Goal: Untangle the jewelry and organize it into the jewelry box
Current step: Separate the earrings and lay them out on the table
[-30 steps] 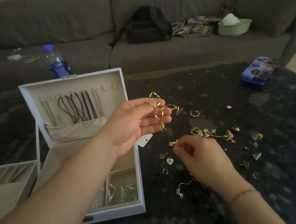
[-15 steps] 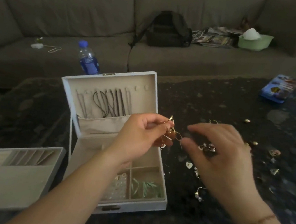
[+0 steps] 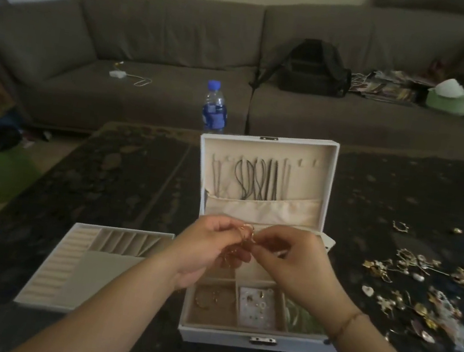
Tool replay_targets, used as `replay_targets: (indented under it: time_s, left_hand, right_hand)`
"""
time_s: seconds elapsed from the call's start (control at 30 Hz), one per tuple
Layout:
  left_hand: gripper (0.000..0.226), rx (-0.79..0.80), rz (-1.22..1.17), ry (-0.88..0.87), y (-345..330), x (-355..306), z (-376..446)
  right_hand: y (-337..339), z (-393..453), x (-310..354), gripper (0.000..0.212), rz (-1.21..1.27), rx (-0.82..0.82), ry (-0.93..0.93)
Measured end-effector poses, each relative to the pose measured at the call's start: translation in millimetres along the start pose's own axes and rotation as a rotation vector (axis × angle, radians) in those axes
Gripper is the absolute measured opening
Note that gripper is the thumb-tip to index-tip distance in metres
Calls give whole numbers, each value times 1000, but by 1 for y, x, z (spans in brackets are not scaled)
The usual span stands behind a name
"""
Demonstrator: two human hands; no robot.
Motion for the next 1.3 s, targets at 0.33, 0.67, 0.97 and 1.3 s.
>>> replay_targets:
  time_s: [0.33, 0.67, 0.97, 1.3]
  left_hand:
    - [20, -108, 412, -238, 44, 1, 2]
    - [23, -239, 511, -467, 59, -2, -6]
    - [20, -236, 383, -490, 69, 7, -3]
    - [18, -295, 291, -534, 66, 7, 0]
  right_hand:
    - [-55, 26, 7, 6, 156, 26, -150]
    - [-47, 27, 16, 17, 363, 304, -520]
    - [-86, 30, 18, 14, 227, 500, -613]
    - [-69, 32, 20, 18, 28, 459, -380]
Point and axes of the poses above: each hand's wrist, its own z-axis towards the middle knuckle, its own y-axis out of the back of the hand, x = y × z, the point moved 3 cm from there along z, towards the middle knuckle, and after that the axes turned 8 degrees about -z, right-handed, at the moved point
